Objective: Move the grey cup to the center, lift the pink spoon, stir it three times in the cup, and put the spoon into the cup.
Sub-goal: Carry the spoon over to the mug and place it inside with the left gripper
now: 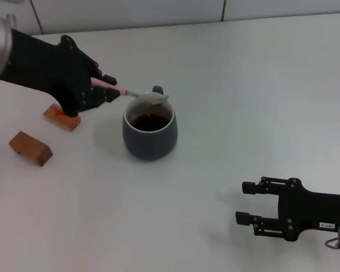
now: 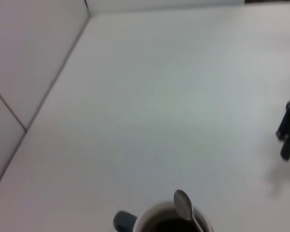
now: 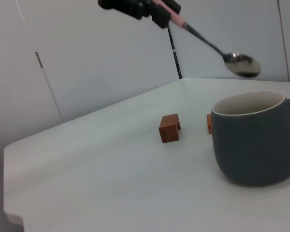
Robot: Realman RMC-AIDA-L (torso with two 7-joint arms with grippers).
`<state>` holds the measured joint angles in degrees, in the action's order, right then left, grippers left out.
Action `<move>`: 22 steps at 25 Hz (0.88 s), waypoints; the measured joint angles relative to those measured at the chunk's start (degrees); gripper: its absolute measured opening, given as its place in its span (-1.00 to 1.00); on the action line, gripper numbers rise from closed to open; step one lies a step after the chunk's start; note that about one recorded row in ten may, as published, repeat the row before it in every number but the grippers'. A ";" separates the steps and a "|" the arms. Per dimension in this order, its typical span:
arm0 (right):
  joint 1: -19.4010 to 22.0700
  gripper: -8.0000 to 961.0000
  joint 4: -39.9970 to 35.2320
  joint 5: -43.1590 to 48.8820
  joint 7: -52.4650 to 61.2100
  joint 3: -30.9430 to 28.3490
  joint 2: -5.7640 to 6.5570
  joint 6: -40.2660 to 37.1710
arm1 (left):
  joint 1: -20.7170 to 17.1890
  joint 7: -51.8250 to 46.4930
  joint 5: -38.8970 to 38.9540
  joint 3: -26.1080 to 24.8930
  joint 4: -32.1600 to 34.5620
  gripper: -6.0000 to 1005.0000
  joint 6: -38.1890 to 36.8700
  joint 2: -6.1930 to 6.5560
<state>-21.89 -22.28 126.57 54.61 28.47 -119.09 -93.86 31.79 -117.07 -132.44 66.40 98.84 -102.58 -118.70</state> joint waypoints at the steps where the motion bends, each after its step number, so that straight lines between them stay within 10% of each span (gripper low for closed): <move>1: 0.00 0.47 0.02 0.00 0.02 0.00 0.00 0.00 | 0.25 -0.22 -1.07 1.33 0.03 -0.70 0.47 -0.04; 22: 0.27 0.47 0.14 0.03 0.07 0.00 -0.01 -0.11 | 4.90 -6.29 -17.77 23.66 -3.90 -0.69 8.66 -0.40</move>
<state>-21.62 -22.15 126.60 54.69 28.48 -119.09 -93.97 36.69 -123.36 -150.22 90.06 94.95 -93.92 -119.10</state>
